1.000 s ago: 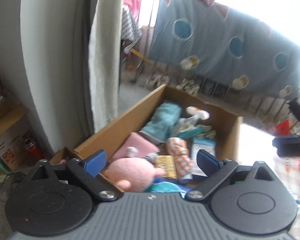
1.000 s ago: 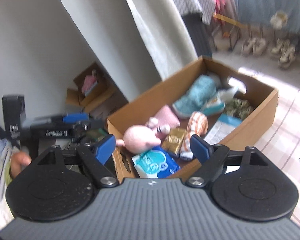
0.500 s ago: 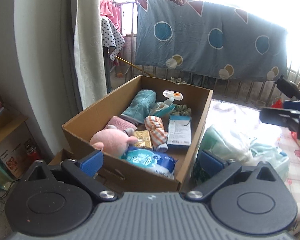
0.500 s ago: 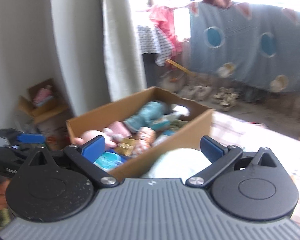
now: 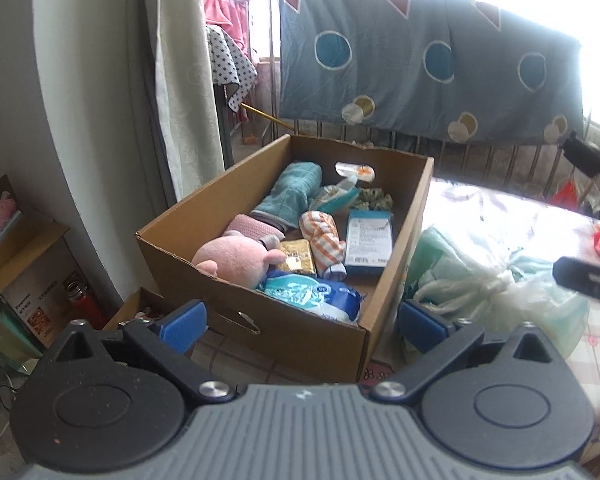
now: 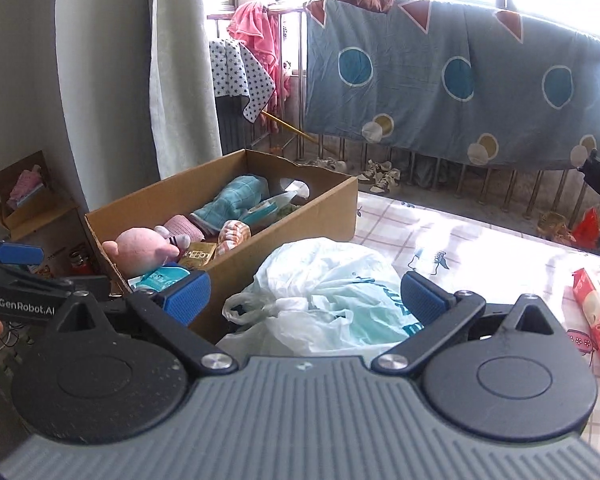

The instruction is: Organize soft objects

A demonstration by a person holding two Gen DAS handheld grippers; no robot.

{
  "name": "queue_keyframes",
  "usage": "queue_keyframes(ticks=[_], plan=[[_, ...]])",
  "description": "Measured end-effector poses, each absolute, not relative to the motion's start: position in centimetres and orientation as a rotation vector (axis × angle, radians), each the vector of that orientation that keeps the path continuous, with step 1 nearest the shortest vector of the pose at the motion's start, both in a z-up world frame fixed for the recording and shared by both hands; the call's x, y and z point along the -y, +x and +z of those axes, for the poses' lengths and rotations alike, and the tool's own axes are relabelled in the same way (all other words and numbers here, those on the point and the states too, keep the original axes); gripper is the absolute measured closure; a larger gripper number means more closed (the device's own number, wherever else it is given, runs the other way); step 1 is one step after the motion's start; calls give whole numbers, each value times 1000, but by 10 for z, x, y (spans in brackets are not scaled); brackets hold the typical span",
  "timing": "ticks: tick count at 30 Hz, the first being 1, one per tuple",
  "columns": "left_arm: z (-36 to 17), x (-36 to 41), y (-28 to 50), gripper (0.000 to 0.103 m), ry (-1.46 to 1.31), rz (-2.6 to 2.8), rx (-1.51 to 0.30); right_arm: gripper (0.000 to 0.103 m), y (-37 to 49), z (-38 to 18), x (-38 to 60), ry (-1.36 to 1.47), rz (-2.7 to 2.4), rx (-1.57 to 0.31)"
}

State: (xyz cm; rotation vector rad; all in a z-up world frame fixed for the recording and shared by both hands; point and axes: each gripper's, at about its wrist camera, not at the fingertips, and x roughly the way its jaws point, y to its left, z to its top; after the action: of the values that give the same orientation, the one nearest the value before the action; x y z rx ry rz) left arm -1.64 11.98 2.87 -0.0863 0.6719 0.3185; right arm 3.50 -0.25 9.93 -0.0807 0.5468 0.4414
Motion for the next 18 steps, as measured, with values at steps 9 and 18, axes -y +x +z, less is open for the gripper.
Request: queue_keyframes(ticks=[9,18], plan=[[32,-119,-20,0,-63,313,-631,1,32,94,-22,-144,459,-566],[32,-124,-21,0,-70,289,-637,1,32,93,-32,-113,510,-618]])
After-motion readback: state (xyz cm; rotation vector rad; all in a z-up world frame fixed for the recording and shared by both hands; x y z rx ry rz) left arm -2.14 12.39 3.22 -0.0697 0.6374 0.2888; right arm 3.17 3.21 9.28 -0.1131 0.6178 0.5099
